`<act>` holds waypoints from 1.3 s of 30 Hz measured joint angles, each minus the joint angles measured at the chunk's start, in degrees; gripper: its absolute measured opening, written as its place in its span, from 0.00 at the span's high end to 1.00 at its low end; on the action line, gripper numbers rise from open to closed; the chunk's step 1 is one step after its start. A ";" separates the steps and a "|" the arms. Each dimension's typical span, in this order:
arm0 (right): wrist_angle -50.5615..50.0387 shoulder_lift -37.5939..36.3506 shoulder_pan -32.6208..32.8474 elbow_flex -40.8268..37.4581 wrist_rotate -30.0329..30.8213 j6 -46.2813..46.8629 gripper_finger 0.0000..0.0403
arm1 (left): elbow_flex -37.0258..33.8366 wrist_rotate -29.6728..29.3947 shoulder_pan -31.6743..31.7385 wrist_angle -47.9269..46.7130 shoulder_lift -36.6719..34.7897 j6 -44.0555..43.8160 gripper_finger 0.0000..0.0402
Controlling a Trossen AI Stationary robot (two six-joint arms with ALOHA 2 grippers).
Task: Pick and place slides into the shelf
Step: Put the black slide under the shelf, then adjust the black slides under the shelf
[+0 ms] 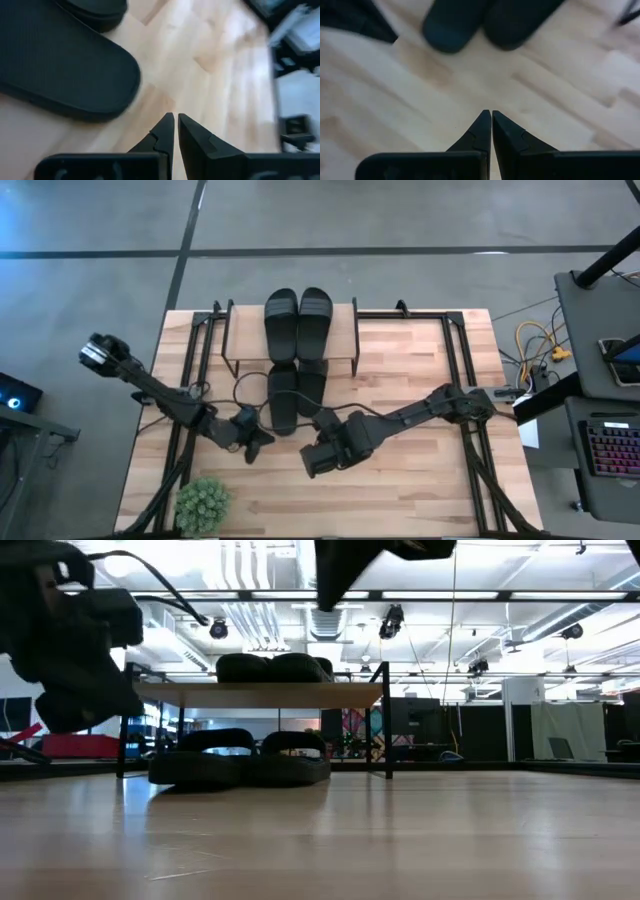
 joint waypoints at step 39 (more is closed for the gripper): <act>2.15 -1.70 1.97 -6.15 0.09 1.77 0.98 | 9.67 -2.60 6.64 -8.14 12.55 1.14 0.98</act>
